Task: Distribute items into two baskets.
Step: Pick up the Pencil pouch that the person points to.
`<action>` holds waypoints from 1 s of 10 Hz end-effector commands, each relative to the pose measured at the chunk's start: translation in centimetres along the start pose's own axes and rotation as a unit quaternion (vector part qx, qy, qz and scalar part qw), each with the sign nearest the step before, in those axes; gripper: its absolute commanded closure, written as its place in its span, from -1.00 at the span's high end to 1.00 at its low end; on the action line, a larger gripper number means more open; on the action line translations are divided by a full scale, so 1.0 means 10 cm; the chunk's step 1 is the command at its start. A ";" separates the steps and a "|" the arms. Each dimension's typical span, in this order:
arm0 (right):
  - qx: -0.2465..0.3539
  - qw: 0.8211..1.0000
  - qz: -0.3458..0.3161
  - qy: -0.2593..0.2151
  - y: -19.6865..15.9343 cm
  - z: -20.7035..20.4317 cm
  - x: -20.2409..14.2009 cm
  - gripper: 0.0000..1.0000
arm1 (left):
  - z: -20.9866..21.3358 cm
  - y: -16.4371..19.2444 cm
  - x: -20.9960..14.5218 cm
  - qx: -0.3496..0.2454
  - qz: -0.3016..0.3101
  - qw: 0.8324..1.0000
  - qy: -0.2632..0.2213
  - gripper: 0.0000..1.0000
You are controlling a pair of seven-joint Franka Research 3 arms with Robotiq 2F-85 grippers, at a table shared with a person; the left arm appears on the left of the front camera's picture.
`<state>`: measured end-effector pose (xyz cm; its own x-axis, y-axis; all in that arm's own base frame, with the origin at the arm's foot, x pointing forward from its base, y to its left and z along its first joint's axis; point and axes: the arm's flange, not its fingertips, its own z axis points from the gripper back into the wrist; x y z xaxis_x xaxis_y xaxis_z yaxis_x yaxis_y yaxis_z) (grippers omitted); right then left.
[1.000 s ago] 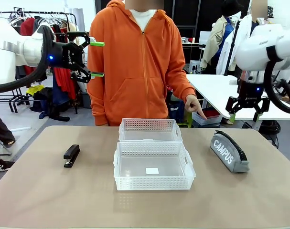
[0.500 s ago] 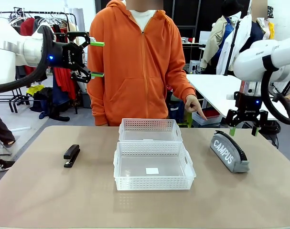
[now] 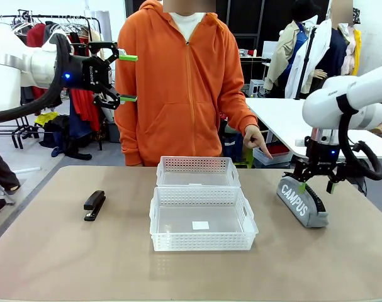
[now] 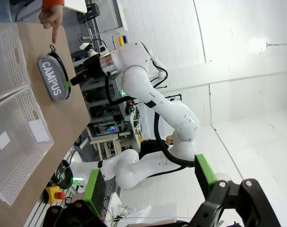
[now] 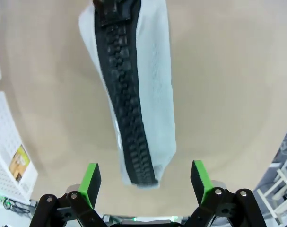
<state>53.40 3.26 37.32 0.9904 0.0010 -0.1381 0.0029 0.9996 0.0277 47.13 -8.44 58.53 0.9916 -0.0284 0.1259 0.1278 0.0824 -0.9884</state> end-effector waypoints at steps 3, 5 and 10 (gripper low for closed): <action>-0.003 0.999 -0.008 -0.031 0.07 -0.10 0.21 1.00 | 0.01 -0.02 -0.01 0.000 -0.002 1.000 -0.001 1.00; -0.007 0.999 0.016 -0.027 0.10 -0.12 0.23 0.73 | 0.01 -0.02 -0.01 0.000 -0.002 1.000 -0.001 1.00; -0.005 0.999 0.013 -0.036 0.11 -0.09 0.22 -1.00 | 0.01 -0.02 -0.01 0.000 -0.002 1.000 -0.001 1.00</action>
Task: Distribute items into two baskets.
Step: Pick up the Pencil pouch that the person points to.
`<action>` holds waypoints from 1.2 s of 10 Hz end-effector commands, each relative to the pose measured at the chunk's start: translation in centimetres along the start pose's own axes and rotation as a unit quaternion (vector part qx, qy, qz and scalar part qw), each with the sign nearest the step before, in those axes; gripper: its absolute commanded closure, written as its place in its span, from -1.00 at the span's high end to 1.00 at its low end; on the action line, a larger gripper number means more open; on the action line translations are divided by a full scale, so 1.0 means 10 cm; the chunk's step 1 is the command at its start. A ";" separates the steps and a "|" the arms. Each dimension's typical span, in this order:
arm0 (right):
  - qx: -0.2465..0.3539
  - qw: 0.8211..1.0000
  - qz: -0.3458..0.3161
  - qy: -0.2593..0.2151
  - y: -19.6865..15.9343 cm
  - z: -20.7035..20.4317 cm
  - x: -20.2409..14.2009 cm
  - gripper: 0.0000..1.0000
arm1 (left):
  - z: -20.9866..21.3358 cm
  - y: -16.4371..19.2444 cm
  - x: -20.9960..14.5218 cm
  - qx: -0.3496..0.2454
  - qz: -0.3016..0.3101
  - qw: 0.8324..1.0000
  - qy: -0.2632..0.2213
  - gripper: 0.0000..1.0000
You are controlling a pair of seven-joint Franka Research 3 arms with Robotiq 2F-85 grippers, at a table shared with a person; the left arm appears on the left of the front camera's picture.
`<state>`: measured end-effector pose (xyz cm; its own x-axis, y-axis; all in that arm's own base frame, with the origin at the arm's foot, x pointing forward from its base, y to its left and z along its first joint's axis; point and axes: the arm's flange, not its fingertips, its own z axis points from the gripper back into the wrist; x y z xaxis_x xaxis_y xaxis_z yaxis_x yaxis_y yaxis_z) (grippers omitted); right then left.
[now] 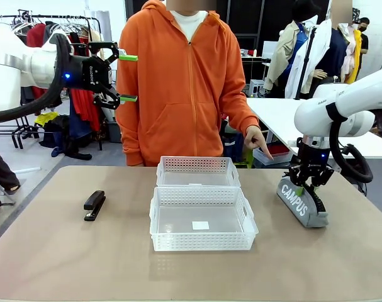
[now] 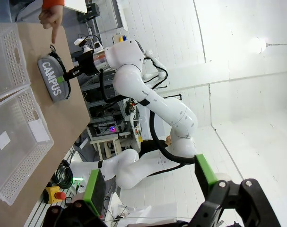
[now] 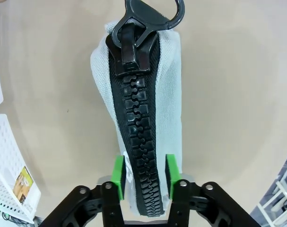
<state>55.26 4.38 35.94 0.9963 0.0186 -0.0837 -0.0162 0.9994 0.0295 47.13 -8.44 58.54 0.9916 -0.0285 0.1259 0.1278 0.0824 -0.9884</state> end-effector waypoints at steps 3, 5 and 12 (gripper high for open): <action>0.004 1.000 -0.001 -0.005 0.00 0.07 0.02 -1.00 | 0.01 -0.02 -0.01 0.000 -0.002 1.000 -0.001 1.00; 0.014 1.000 -0.004 -0.010 0.01 0.20 -0.01 -1.00 | 0.01 -0.02 -0.01 0.000 -0.002 1.000 -0.001 1.00; 0.057 0.997 -0.022 -0.039 0.41 1.18 -0.33 -1.00 | 0.01 -0.02 -0.01 0.000 -0.002 1.000 -0.001 1.00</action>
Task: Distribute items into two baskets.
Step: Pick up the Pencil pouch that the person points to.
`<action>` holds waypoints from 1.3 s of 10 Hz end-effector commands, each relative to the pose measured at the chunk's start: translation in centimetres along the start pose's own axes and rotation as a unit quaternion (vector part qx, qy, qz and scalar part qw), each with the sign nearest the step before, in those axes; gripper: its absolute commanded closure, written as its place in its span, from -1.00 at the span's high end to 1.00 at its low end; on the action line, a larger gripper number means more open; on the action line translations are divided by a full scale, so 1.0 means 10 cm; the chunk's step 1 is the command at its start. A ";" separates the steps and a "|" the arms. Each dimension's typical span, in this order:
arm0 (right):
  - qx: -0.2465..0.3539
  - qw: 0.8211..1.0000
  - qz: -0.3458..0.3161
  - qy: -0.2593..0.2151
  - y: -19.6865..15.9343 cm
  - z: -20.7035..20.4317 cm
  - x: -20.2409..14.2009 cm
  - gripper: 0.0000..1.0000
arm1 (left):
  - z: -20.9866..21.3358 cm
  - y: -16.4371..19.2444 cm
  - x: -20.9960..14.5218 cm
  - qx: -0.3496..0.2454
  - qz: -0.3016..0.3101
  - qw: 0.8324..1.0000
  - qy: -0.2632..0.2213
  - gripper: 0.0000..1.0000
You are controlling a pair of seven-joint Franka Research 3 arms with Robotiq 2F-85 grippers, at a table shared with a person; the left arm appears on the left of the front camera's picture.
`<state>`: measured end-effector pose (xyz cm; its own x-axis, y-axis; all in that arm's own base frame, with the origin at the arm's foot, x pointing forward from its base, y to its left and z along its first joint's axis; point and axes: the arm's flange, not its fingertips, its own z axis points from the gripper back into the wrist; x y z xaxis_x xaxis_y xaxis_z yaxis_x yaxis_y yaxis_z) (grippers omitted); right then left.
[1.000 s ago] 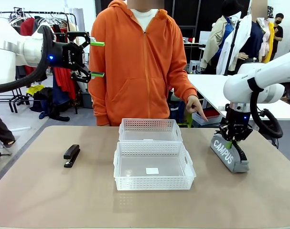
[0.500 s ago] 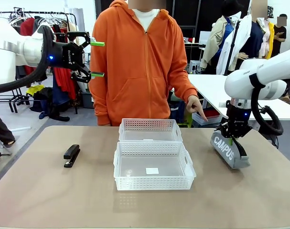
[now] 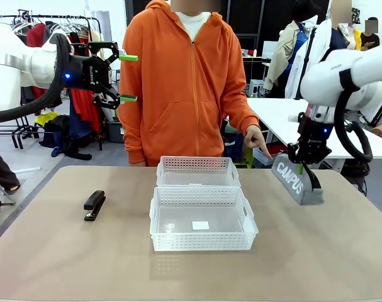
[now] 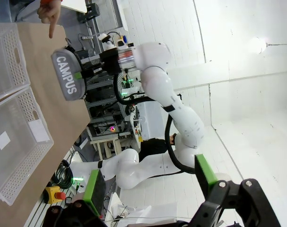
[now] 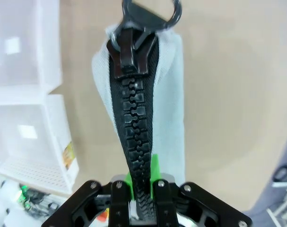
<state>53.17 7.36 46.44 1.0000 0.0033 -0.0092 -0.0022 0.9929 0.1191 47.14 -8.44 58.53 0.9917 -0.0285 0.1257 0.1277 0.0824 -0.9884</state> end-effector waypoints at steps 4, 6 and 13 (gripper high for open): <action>0.026 0.999 -0.024 -0.031 0.66 1.00 -0.21 -1.00 | 0.01 -0.02 -0.01 0.000 -0.002 1.000 -0.001 1.00; 0.046 0.998 -0.031 -0.039 0.85 1.37 -0.25 -1.00 | 0.01 -0.02 -0.01 0.000 -0.002 1.000 -0.001 1.00; 0.071 0.990 -0.030 -0.115 1.19 2.44 -0.58 -1.00 | 0.01 -0.02 -0.01 0.000 -0.002 1.000 -0.001 1.00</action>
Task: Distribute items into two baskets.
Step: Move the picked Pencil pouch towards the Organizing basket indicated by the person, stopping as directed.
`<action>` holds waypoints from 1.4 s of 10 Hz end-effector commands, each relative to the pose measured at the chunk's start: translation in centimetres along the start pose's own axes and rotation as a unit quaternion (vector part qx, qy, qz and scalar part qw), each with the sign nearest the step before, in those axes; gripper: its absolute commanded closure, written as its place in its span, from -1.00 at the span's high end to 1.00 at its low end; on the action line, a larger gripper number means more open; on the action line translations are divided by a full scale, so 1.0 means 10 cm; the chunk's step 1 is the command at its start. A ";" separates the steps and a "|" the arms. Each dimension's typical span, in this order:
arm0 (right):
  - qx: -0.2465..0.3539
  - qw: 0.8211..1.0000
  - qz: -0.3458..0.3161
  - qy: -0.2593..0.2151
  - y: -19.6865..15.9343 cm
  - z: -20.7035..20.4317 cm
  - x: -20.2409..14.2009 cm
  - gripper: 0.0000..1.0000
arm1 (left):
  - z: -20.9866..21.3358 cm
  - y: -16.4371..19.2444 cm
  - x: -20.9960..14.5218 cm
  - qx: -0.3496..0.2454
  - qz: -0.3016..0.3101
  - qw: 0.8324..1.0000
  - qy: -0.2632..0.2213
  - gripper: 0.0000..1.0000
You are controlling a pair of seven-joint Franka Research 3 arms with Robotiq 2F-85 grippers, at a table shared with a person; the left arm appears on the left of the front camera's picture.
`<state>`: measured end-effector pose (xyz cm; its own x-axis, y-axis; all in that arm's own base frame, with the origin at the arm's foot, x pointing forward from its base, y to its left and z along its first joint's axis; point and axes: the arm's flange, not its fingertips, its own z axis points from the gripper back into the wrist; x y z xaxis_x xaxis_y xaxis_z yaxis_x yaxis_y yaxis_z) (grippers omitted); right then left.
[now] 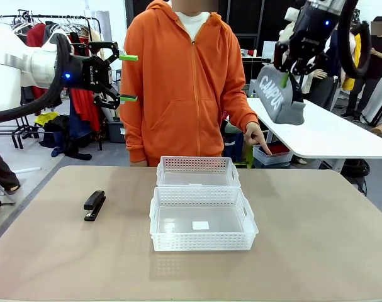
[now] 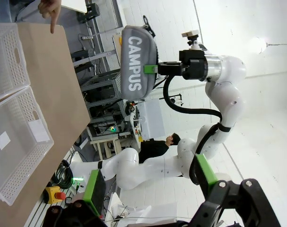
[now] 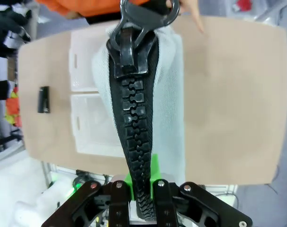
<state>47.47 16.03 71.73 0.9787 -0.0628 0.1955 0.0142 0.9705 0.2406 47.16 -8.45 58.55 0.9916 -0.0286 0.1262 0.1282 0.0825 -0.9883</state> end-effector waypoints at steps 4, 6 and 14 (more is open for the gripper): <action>0.000 1.000 0.000 0.000 0.00 0.00 0.00 -1.00 | 0.01 -0.02 -0.01 -0.001 -0.002 1.000 -0.001 1.00; 0.000 1.000 0.000 0.000 0.00 0.00 0.00 -1.00 | 0.01 -0.02 -0.01 -0.001 -0.002 1.000 -0.001 1.00; 0.000 1.000 0.000 0.000 0.00 0.00 0.00 -1.00 | 0.01 -0.02 -0.01 -0.001 -0.002 1.000 -0.001 1.00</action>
<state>47.92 15.96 71.73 0.9789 -0.0643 0.1938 0.0160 0.9704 0.2410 47.16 -8.45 58.55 0.9916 -0.0286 0.1263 0.1282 0.0825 -0.9883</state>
